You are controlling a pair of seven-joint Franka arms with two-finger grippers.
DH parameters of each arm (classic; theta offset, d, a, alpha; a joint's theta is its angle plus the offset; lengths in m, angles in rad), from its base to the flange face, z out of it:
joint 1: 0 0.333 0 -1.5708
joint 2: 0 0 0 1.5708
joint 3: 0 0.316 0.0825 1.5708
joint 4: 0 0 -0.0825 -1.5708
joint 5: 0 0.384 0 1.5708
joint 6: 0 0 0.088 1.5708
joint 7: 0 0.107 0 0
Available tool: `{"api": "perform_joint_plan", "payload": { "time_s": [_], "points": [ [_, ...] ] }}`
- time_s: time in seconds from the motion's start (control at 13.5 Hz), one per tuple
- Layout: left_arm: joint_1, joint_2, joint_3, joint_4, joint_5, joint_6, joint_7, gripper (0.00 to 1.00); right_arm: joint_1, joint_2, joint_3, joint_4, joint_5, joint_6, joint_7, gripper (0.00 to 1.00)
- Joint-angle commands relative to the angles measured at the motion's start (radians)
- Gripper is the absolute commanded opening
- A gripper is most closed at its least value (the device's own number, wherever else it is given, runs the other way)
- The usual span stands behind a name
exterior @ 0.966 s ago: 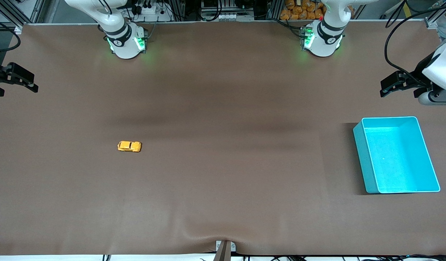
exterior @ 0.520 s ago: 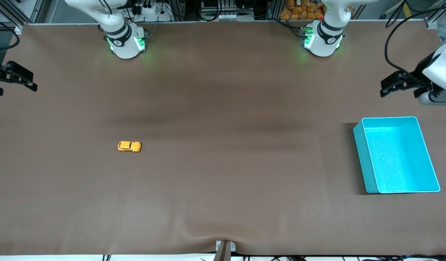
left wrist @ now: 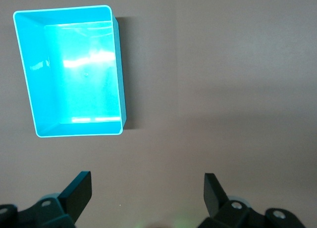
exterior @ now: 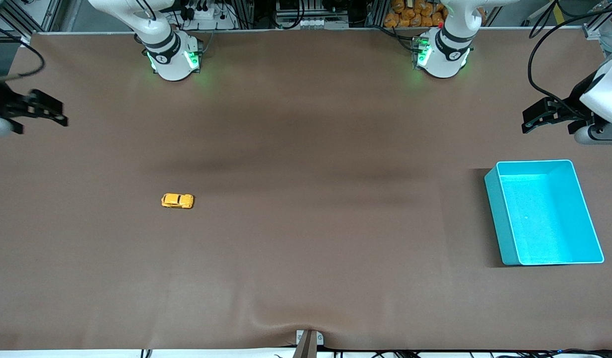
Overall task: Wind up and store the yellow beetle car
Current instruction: 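Move the right gripper over the yellow beetle car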
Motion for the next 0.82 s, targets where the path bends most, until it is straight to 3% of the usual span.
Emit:
{"api": "perform_joint_plan", "payload": {
  "time_s": [0.0, 0.37, 0.59, 0.74],
  "points": [
    [0.006, 0.0, -0.005, 0.006, 0.002, 0.002, -0.013, 1.0, 0.068, 0.04, -0.005, 0.012, 0.002, -0.014, 0.004, 1.0],
    [0.011, 0.0, -0.005, 0.006, 0.002, 0.002, -0.013, 1.0, 0.098, 0.083, -0.007, 0.011, 0.029, -0.011, -0.028, 1.0],
    [0.014, 0.0, -0.005, 0.006, 0.002, 0.002, -0.013, 1.0, 0.086, 0.123, -0.007, 0.012, 0.035, 0.003, -0.296, 1.0],
    [0.014, 0.0, -0.005, 0.006, 0.002, 0.002, -0.013, 1.0, 0.091, 0.134, -0.008, 0.011, 0.035, 0.021, -0.32, 1.0]
  ]
}}
